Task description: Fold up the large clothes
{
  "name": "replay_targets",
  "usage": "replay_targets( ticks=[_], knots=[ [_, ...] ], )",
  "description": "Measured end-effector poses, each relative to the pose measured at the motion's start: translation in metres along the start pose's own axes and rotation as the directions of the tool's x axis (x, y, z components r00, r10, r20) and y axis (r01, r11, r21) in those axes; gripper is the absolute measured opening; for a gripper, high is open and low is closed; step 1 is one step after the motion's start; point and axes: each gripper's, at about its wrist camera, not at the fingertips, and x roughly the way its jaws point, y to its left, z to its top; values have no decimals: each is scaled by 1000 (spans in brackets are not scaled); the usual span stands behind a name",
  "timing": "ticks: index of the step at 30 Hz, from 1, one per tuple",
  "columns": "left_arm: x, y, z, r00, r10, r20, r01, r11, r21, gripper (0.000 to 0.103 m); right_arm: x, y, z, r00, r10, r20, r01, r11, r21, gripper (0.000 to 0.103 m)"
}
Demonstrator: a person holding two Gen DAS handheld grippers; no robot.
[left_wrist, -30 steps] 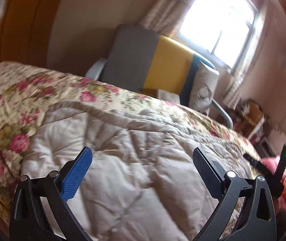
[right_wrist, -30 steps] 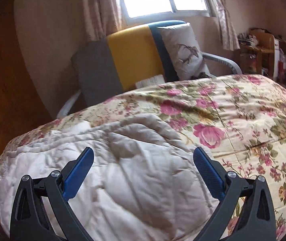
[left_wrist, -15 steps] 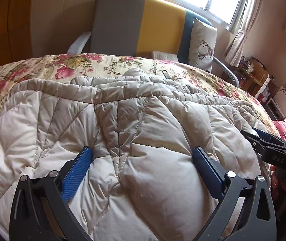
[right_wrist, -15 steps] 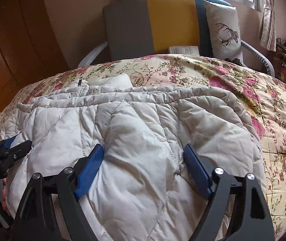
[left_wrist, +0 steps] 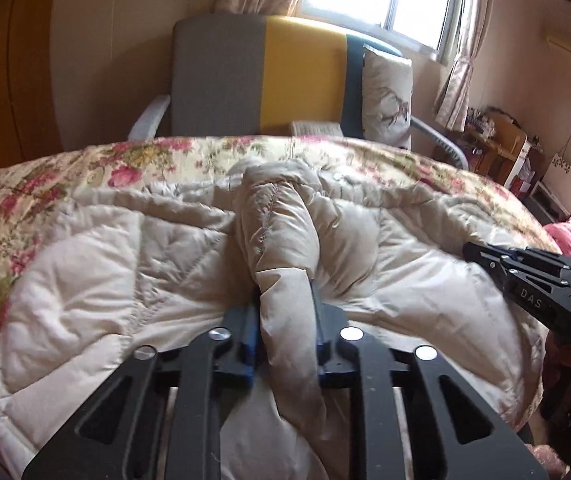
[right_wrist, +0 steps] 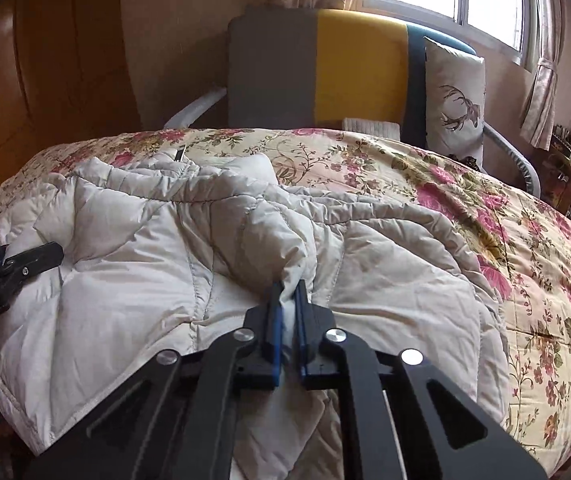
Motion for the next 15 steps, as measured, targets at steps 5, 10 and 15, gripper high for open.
replay_targets(
  ticks=[5, 10, 15],
  knots=[
    [-31, -11, 19, 995, 4, 98, -7, 999, 33, 13, -29, 2, 20, 996, 12, 88, -12, 1000, -1, 2],
    [-9, -5, 42, 992, 101, 72, -106, 992, 69, 13, -23, 9, 49, 993, 2, 115, 5, 998, -65, 2],
    [60, 19, 32, 988, 136, -70, -134, 990, 36, 26, 48, 1, 57, 1000, 11, 11, -10, 998, -57, 2]
  ],
)
